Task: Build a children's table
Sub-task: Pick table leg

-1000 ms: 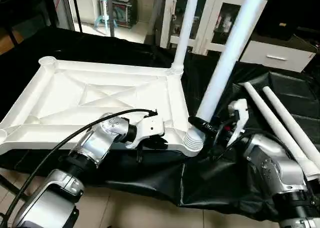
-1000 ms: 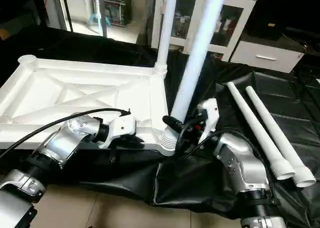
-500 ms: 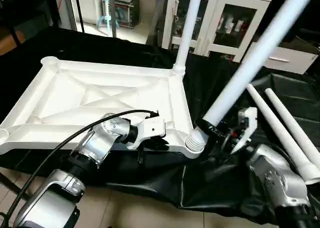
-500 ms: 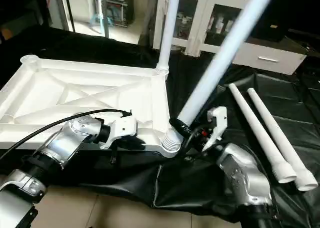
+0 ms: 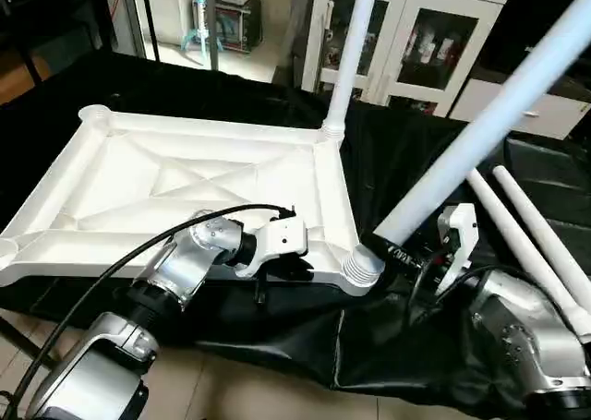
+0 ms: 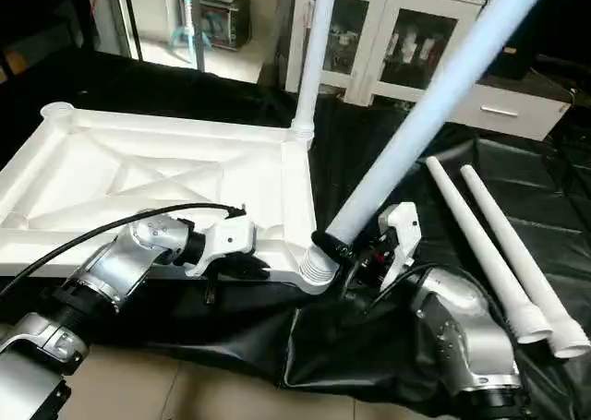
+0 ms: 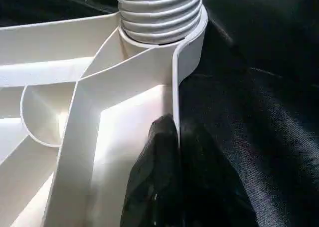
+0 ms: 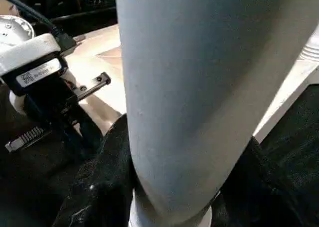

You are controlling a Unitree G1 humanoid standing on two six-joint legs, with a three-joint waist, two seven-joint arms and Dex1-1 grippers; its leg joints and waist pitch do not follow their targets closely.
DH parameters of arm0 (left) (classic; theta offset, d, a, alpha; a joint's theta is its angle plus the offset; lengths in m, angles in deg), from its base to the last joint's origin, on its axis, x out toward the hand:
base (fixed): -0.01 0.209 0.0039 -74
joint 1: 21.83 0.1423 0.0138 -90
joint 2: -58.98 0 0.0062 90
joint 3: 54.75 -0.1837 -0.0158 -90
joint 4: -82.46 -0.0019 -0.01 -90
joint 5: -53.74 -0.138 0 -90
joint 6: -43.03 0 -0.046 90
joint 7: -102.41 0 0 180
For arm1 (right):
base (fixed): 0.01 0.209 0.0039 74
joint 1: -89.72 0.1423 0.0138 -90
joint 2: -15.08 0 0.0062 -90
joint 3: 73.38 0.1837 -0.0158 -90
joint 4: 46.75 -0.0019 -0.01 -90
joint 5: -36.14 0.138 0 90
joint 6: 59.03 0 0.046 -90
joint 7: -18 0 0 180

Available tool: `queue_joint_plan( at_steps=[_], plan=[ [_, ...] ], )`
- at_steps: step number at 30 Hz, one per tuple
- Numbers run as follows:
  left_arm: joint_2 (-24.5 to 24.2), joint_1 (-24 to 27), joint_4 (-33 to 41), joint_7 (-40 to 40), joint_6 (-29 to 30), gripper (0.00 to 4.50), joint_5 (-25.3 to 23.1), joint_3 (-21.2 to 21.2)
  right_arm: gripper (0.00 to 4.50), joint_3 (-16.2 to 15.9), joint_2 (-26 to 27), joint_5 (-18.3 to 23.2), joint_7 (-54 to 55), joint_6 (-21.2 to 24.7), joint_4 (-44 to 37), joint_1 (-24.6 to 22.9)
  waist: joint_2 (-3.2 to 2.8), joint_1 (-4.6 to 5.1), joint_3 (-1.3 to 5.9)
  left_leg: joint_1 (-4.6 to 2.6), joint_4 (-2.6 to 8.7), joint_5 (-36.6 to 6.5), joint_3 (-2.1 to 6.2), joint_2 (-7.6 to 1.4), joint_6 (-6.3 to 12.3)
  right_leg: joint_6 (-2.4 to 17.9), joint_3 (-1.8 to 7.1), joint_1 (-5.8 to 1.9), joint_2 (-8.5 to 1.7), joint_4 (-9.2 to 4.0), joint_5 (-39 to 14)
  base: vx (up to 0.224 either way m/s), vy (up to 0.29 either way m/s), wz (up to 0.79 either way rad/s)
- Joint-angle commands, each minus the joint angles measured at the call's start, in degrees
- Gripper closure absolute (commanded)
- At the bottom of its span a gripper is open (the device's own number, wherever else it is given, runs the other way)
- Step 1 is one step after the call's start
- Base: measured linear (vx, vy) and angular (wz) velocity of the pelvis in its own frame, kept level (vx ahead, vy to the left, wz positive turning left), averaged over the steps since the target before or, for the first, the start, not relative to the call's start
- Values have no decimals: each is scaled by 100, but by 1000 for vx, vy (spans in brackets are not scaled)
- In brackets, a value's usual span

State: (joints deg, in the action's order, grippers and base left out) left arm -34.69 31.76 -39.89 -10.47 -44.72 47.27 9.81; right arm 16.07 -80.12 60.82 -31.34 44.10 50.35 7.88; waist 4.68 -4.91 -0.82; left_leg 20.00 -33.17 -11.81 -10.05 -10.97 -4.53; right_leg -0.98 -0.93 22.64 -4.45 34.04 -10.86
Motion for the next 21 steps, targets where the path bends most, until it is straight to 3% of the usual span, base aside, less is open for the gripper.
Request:
queue_joint_plan(
  at_steps=[1,7,10,12,15,21],
  plan=[
    [-5,69,-123,-74,58,450,-142,-75,267,-620,-165,-638,-131,466,565,-301,-69,44,137,-19,500,-1728,52,-228,-39,908,143,-137,-296,-428,-1418,0,0,0],
    [-12,74,-118,-63,69,450,-134,-81,267,-885,-221,-834,-259,517,803,-2,-67,83,128,-20,519,-1983,74,-231,-113,798,140,-108,-299,-466,-1855,0,0,0],
    [-17,80,-108,-53,79,450,-134,-79,267,-1119,-218,-991,-318,540,1046,298,-79,113,128,-6,526,-1982,81,-229,-137,846,140,-111,-294,-456,-1755,0,0,0],
    [-33,95,-80,-42,94,450,-129,-77,267,-1232,-204,-1084,-364,610,1254,533,-79,155,114,-28,534,-2234,87,-231,-171,858,136,-85,-292,-475,-1920,0,0,0],
    [-43,108,-54,-39,110,450,-130,-82,267,-1219,-151,-1152,-303,594,1487,712,-39,212,108,-30,539,-2534,117,-229,-187,738,134,-63,-313,-527,-2437,0,0,0],
    [-56,122,-25,-64,125,450,-128,-61,267,-1004,-97,-1032,-128,548,1595,701,-32,249,94,-32,548,-2713,145,-232,-189,592,137,-20,-327,-576,-2877,0,0,0]
  ],
)
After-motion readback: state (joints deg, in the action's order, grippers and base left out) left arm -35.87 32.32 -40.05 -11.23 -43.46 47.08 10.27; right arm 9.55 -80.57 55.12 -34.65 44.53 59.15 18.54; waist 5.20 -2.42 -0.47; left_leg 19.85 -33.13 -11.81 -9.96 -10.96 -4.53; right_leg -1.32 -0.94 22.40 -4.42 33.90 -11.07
